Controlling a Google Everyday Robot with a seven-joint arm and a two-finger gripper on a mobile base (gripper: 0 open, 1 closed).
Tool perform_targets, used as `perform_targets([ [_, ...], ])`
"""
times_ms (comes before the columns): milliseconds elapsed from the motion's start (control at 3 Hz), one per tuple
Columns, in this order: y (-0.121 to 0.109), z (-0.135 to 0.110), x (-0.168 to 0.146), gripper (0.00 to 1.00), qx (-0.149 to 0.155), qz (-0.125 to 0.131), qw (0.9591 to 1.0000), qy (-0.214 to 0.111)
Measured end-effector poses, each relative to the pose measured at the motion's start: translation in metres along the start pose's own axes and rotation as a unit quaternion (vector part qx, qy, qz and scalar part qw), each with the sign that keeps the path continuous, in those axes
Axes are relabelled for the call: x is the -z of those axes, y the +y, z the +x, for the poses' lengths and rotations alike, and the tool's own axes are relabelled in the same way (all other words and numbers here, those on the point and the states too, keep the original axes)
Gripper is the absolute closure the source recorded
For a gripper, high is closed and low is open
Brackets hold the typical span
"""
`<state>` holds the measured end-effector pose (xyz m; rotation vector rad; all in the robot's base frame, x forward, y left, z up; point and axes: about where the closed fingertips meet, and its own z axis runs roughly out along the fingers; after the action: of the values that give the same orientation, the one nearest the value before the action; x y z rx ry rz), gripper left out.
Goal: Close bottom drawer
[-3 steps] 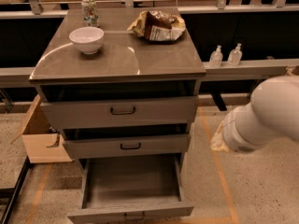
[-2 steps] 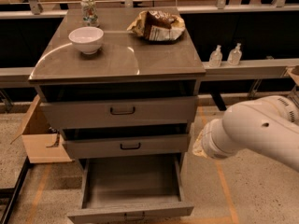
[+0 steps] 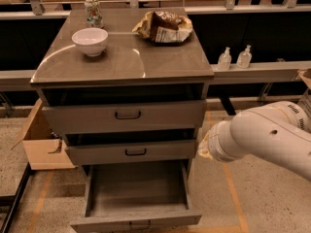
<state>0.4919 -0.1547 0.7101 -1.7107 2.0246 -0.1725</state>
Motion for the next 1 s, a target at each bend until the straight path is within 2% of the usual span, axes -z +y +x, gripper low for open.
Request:
perform_targets([
  [333,0.03,0.025,-0.045,1.0,-0.015,-0.015,0.9997,0.012],
  [667,0.081,0.056,-0.11,1.0,-0.017,-0.029,0.9994,0.002],
  [1000,0.106,0.074,-0.163,1.0,-0.027,-0.022,0.999,-0.028],
])
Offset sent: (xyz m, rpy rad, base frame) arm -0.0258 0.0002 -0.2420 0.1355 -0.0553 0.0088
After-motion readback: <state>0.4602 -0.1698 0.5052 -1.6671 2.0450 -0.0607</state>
